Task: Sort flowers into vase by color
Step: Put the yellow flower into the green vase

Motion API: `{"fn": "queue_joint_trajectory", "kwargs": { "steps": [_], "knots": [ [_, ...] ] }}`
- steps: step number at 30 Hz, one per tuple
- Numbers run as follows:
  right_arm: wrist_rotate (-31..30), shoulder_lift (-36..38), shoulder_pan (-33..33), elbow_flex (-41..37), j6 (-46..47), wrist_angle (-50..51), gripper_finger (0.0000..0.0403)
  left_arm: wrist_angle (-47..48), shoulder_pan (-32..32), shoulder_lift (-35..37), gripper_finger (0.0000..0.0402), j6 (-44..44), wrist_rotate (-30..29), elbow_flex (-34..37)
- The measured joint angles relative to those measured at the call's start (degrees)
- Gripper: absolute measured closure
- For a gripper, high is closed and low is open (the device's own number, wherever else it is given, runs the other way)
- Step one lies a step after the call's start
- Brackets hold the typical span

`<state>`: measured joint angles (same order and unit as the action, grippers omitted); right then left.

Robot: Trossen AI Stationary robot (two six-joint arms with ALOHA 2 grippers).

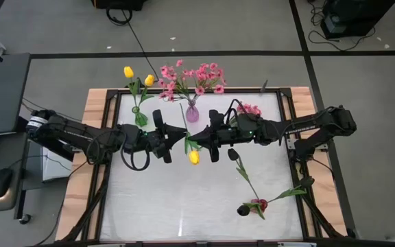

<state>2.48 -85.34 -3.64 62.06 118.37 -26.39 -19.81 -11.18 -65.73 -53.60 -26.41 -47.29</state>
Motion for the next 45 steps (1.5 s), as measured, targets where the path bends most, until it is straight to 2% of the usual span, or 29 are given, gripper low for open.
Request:
{"fn": "queue_joint_trajectory", "kwargs": {
  "steps": [13, 45],
  "knots": [
    [-1.26, -0.01, -1.57, 0.00, 0.17, 0.15, 0.0387, -0.55, 0.09, -2.61, 0.0334, 0.47, 0.04, 0.00],
    [-1.51, 0.05, -1.85, 0.00, -1.55, 2.03, 0.0387, -2.57, 0.09, -2.67, 0.0334, 0.46, 0.07, 0.00]
  ]
}}
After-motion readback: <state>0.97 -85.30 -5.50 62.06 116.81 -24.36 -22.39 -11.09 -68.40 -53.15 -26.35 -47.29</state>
